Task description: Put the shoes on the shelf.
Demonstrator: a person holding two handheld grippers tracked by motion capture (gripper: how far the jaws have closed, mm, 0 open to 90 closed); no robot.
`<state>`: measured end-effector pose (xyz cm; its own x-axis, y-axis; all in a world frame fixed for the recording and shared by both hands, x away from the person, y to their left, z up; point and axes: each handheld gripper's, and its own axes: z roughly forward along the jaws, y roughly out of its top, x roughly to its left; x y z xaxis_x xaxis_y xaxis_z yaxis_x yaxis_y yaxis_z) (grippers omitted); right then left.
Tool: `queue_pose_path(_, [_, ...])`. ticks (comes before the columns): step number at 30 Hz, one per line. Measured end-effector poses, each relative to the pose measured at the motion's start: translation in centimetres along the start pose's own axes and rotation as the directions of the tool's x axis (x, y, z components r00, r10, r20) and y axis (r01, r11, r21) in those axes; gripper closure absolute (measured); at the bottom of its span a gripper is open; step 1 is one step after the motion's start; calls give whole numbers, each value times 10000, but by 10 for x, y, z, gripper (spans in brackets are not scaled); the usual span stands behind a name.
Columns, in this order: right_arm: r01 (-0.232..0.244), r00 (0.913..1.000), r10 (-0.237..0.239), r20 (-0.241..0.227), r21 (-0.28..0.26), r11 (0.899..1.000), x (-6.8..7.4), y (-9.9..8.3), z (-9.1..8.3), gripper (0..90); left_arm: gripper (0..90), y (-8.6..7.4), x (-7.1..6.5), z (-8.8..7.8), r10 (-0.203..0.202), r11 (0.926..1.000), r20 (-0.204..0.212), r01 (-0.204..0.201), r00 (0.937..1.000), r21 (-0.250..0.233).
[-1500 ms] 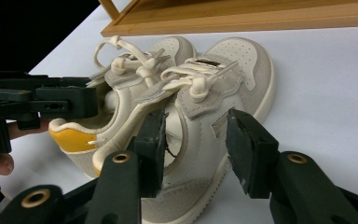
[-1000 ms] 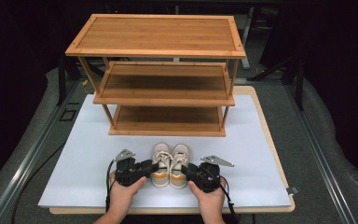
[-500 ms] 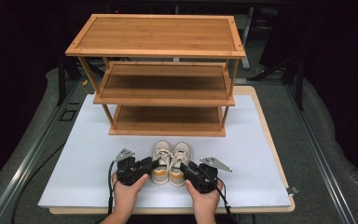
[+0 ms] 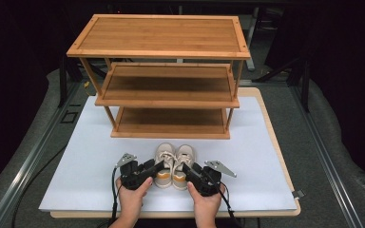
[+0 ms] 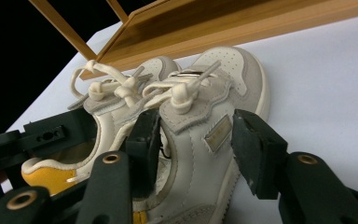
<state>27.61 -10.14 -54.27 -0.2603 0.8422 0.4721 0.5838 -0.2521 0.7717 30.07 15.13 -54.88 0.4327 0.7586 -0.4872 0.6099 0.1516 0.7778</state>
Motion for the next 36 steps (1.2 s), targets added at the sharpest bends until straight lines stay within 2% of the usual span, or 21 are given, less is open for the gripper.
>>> queue_pose_path(2, [-406,9988,401,-290,-160,9990,-2,-1,2,504,454,0,-1,1,9,10000,-56,-9,10000,-45])
queue_pose_path(4, [-455,9988,453,-166,-116,9989,-2,-1,1,504,454,-1,0,1,-24,10000,-58,23,10000,-95])
queue_pose_path(8, [-371,9993,368,-114,-214,9991,0,-3,2,499,454,-2,0,1,-35,9999,-80,34,10000,-148])
queue_pose_path(9, [-311,9995,311,13,64,9995,0,-4,0,497,453,-1,-1,1,-57,9999,-101,56,9999,-123])
queue_pose_path(10, [-237,9995,238,191,-25,9997,1,-5,2,498,452,-1,-1,1,-57,9999,-129,55,9999,-124])
queue_pose_path(11, [-172,9998,174,111,-185,9997,2,-6,3,498,452,-2,-2,1,-72,9998,-159,69,9998,-162])
queue_pose_path(12, [-67,9995,70,301,-85,9999,3,-6,2,497,452,-2,-2,1,-94,9998,-197,90,9998,-195])
queue_pose_path(15, [-88,9995,97,303,-307,9995,5,-7,3,498,463,-2,-3,1,-75,9997,-238,70,9997,-228])
queue_pose_path(16, [-78,9995,82,305,-131,9999,4,-7,2,505,465,-3,-3,1,-84,9997,-248,78,9997,-226])
queue_pose_path(19, [-123,9992,129,384,-160,9998,5,-7,2,523,493,-3,-4,1,-49,9997,-372,40,9993,-249])
queue_pose_path(21, [-121,9990,137,420,-380,9992,6,-7,4,531,499,-3,-4,1,-19,9997,-380,10,9993,-245])
queue_pose_path(23, [-95,9983,108,570,-235,9997,6,-8,3,535,504,-3,-4,1,-34,9997,-401,25,9992,-236])
queue_pose_path(24, [-95,9983,108,570,-235,9997,6,-8,3,535,506,-3,-4,1,-34,9997,-401,25,9992,-236])
queue_pose_path(25, [-174,9989,195,426,-491,9986,5,-9,4,543,509,-3,-4,1,-38,9997,-431,27,9991,-251])
queue_pose_path(26, [-172,9989,187,435,-344,9993,5,-8,3,546,510,-3,-4,2,-46,9997,-434,35,9990,-255])
queue_pose_path(31, [-218,9981,240,574,-385,9990,6,-9,3,555,515,-4,-5,1,-126,9994,-452,111,9989,-314])
queue_pose_path(32, [-214,9986,232,468,-369,9991,6,-9,3,556,515,-4,-5,1,-140,9994,-441,125,9989,-332])
queue_pose_path(33, [-202,9998,203,76,-191,9996,4,-9,1,556,515,-4,-5,1,-164,9992,-421,149,9990,-358])
queue_pose_path(34, [-202,9998,203,76,-191,9996,4,-9,1,556,516,-4,-5,1,-164,9992,-421,149,9990,-358])
queue_pose_path(35, [-238,9993,246,289,-269,9994,5,-9,2,556,516,-4,-5,1,-170,9992,-425,154,9990,-378])
queue_pose_path(36, [-255,9984,284,488,-592,9979,6,-8,5,556,517,-4,-5,1,-178,9991,-422,162,9989,-385])
